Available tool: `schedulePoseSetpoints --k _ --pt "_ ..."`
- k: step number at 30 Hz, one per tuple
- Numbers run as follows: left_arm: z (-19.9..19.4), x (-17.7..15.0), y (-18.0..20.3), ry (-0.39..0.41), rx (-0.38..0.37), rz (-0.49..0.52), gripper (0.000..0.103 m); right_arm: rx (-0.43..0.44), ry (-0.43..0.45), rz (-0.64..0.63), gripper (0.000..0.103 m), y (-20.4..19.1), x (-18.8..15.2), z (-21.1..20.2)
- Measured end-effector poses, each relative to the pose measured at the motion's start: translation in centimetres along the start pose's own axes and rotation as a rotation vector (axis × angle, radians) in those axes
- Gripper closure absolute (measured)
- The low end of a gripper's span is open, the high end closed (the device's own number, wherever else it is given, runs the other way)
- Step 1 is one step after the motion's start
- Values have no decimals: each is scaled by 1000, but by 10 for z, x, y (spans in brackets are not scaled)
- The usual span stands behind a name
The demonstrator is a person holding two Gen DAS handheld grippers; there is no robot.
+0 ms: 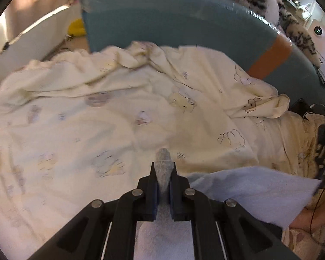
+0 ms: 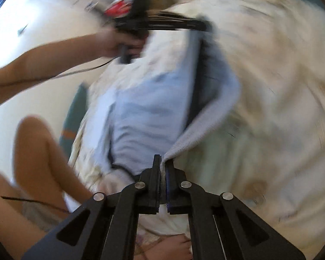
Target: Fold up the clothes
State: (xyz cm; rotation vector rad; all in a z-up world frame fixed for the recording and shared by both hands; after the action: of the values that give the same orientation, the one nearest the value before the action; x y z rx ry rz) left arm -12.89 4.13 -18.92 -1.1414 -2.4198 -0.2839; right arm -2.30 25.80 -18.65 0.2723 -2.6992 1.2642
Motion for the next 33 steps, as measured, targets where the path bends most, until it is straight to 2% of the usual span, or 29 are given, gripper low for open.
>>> schedulePoseSetpoints --k 4,8,11,14,16,18,21,22,24,26,27,29,31,33 --pt "-46 -25 -16 59 79 -56 96 13 -132 -181 100 -72 29 9" --pt "-120 -72 -31 166 145 -148 96 22 -291 -371 100 -157 48 40" --pt "-178 -128 -36 229 175 -204 96 34 -425 -504 100 -220 45 78" --pt "-215 -188 -35 223 181 -242 95 79 -552 -595 100 -280 34 130" --pt "-237 -234 -36 227 204 -286 95 107 -604 -661 100 -308 21 169" --pt "-253 -280 -36 232 236 -330 95 156 -628 -673 100 -335 8 217" --pt "-259 -356 -42 195 285 -420 95 229 -627 -665 100 -362 -8 288" --pt "-253 -378 -45 170 290 -455 94 228 -630 -640 100 -362 -12 314" --pt "-233 -422 -52 97 297 -541 85 227 -636 -590 100 -362 -20 367" --pt "-209 -469 -62 8 309 -673 82 221 -649 -531 99 -360 -29 419" --pt "-208 -485 -64 19 320 -735 82 204 -679 -481 95 -353 -34 443" --pt "-213 -513 -64 73 346 -847 82 175 -723 -432 94 -341 -49 475" --pt "-232 -533 -59 128 414 -898 81 154 -744 -430 84 -337 -62 497" --pt "-243 -548 -52 164 436 -954 81 173 -752 -431 57 -339 -73 504"
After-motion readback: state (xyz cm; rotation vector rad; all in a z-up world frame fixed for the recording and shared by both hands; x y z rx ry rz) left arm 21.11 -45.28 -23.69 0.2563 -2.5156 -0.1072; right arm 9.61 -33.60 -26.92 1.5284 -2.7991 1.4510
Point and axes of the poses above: each gripper's, at about its wrist camera, not at the fingertips, and z roughly the way its jaws point, y to its right, x to its top, the point moved 4 cm from there along z, roughly the way its jaws point, and after that the axes turned 14 degrees about z, right-handed, at the moved point
